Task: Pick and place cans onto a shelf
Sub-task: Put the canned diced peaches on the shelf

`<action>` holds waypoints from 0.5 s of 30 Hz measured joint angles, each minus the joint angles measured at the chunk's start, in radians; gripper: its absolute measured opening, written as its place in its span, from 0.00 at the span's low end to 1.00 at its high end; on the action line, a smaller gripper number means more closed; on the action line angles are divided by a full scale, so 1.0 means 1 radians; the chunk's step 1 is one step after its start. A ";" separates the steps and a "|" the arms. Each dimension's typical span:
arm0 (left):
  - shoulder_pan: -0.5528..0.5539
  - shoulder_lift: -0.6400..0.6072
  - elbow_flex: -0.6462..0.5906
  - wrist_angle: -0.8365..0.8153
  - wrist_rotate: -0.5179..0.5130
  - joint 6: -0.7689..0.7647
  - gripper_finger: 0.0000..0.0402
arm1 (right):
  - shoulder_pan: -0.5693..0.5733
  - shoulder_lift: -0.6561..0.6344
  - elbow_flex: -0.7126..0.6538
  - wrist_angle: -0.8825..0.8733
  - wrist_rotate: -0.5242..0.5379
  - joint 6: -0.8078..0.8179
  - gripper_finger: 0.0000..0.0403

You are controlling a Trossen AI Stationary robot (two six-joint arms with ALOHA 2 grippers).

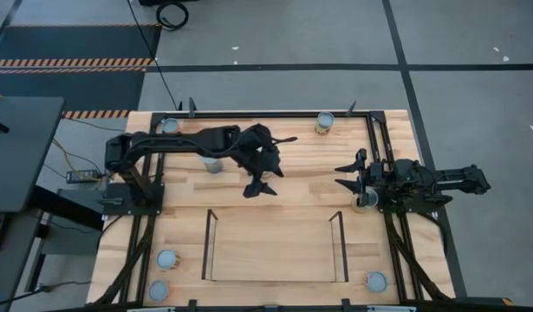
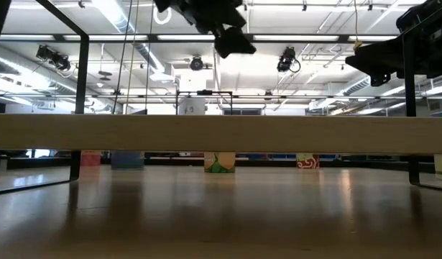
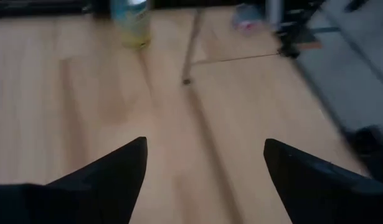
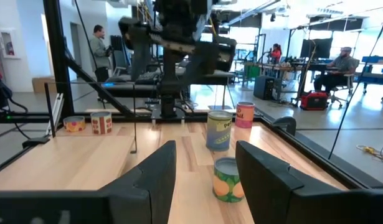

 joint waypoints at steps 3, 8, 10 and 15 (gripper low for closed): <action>0.038 -0.012 -0.103 0.039 -0.055 -0.053 0.81 | 0.000 0.001 0.000 0.007 0.000 0.000 0.43; 0.046 -0.056 -0.174 0.064 -0.080 -0.102 0.81 | 0.000 0.001 0.000 0.012 0.000 0.000 0.43; 0.038 -0.058 -0.166 0.060 -0.090 -0.125 0.81 | 0.000 0.001 0.000 0.014 0.001 0.000 0.43; 0.049 -0.037 -0.084 0.034 -0.135 -0.202 0.84 | 0.000 0.002 0.000 0.014 0.001 0.000 0.43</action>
